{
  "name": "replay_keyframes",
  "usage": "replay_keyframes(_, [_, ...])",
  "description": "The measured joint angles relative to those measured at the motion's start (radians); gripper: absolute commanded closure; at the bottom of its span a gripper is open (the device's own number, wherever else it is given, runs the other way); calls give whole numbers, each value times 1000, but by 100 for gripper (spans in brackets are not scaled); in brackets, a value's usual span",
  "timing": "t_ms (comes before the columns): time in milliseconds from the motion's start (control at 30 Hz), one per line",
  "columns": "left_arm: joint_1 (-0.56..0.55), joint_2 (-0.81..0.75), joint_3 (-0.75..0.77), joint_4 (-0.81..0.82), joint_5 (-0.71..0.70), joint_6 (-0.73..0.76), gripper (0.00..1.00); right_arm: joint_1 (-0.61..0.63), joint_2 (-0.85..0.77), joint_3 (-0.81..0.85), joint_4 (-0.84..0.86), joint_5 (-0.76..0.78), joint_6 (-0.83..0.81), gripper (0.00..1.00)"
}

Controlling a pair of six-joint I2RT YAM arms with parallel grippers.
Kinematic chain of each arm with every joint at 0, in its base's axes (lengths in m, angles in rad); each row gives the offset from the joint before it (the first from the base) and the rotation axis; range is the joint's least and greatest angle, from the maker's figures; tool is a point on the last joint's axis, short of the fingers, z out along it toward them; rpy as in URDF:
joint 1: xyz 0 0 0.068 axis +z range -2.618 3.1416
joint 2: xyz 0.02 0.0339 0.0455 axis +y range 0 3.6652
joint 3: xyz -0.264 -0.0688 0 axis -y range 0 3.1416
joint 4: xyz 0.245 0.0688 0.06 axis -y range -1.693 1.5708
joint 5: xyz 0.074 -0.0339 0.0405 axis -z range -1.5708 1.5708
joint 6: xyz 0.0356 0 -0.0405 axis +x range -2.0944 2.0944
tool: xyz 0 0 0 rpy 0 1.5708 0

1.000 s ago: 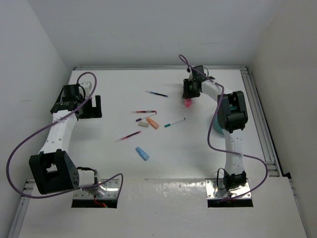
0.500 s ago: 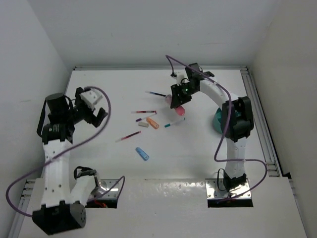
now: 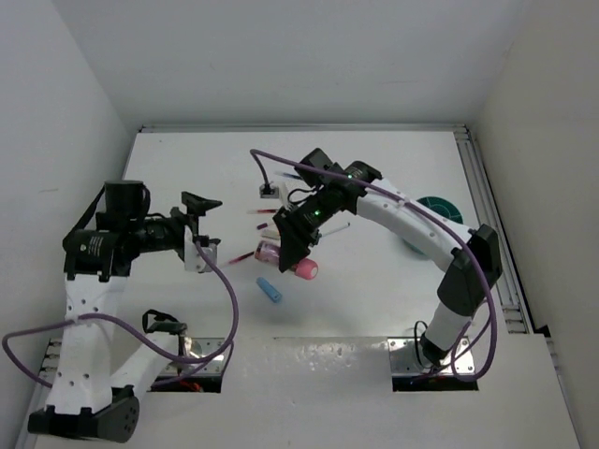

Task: Sort the stationery into containers
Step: Pick up the stationery from the center of the board, then place the stationery in the storage box.

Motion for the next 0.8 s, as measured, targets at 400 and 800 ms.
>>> replay_keyframes(400, [-423, 289, 250, -129, -206, -83, 18, -156, 115, 27, 6, -106, 96, 100])
replay_keyframes(800, [-697, 324, 97, 181, -522, -382, 18, -205, 130, 13, 34, -208, 164, 100])
